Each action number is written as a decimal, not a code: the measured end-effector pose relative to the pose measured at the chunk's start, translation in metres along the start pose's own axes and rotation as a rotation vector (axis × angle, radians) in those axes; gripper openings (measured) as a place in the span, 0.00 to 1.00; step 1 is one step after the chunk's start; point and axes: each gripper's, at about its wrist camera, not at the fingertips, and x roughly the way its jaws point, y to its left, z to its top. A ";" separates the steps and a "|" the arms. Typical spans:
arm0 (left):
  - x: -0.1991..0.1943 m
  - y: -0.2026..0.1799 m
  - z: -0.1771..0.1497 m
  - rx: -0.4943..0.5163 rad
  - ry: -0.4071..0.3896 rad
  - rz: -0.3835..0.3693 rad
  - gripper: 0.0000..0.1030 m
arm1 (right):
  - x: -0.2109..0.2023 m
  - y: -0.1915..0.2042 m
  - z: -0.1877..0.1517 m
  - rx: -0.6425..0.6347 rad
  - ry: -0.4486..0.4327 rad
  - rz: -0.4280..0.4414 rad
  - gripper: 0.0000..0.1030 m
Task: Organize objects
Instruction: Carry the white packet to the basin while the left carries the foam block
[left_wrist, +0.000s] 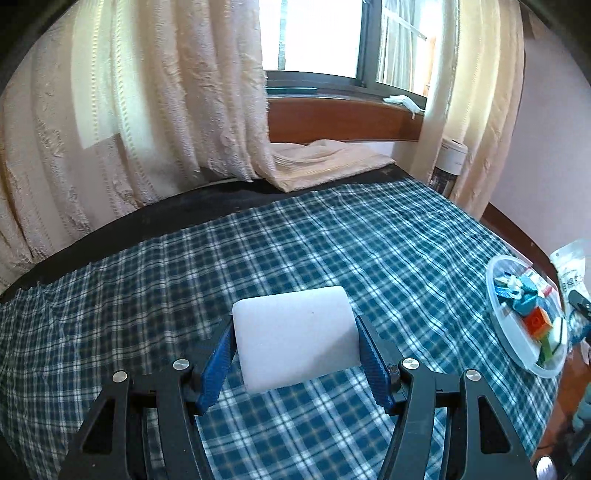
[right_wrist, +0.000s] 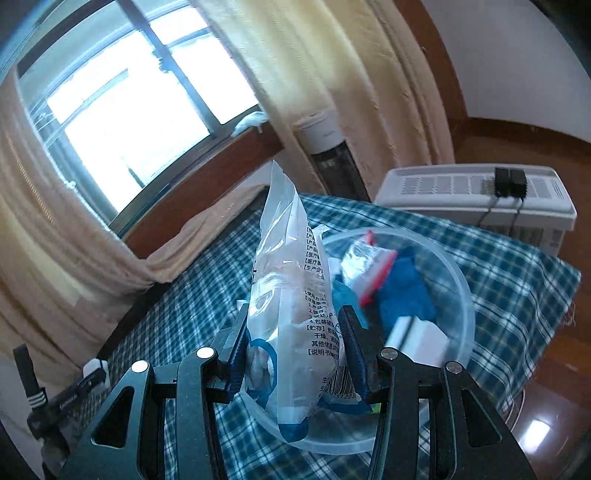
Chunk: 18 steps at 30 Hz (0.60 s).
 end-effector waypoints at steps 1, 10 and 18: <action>0.000 -0.004 0.000 0.006 0.001 -0.004 0.65 | 0.001 -0.003 -0.001 0.013 0.002 -0.004 0.46; -0.003 -0.031 0.000 0.051 0.000 -0.032 0.65 | 0.009 -0.040 -0.002 0.170 0.004 -0.007 0.49; 0.003 -0.067 -0.003 0.094 0.025 -0.075 0.65 | 0.003 -0.011 -0.005 -0.119 -0.114 -0.216 0.52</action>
